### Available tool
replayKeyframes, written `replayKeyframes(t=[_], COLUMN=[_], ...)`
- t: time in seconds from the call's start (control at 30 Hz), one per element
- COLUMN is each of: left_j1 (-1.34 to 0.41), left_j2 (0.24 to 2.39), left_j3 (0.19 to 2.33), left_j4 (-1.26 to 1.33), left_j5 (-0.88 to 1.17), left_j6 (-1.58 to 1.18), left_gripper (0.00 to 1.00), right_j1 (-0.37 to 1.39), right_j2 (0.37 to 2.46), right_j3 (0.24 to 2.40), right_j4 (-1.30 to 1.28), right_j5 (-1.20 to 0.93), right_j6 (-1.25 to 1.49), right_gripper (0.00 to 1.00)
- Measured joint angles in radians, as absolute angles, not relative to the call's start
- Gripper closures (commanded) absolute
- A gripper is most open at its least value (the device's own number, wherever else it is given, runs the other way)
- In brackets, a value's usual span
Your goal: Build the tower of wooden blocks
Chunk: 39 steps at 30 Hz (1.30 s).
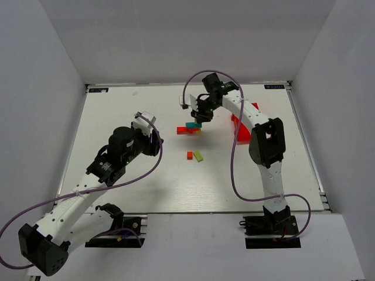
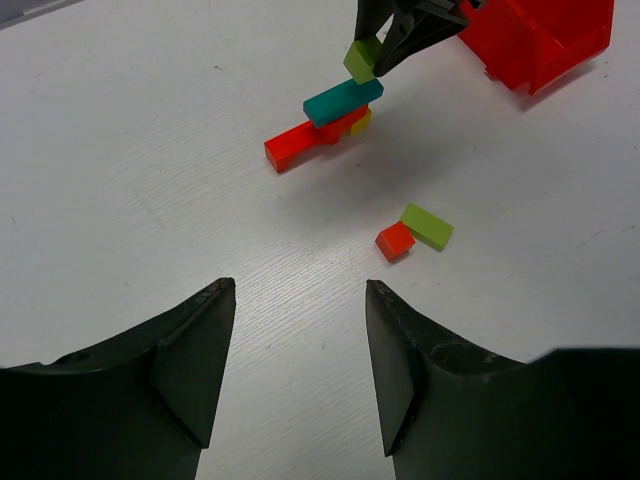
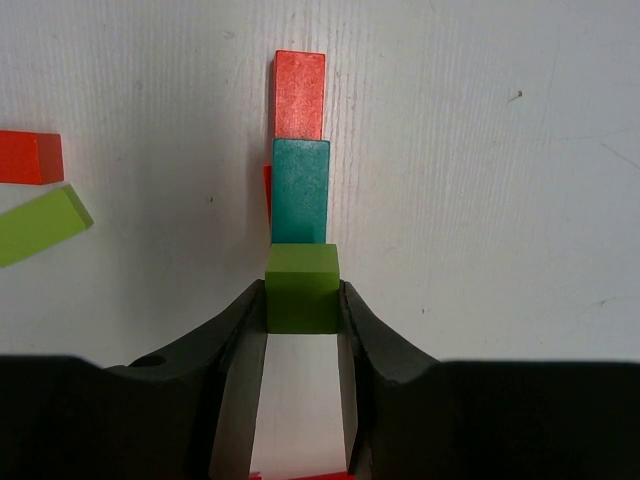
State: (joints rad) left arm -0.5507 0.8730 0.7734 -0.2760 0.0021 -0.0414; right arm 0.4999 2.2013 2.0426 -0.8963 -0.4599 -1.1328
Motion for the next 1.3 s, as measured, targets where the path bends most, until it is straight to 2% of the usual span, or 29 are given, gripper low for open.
replayKeyframes(t=[1.3], left_j1=[-0.551], left_j2=[0.873], left_j3=[0.773], left_j4=[-0.276], left_j5=[0.004], left_j6=[-0.041], left_gripper=[0.35], right_j1=[0.513], right_j2=[2.234], right_j3=[2.052], right_j4=[-0.915], right_j5=[-0.441], right_j6=[-1.129], right_gripper=[0.69])
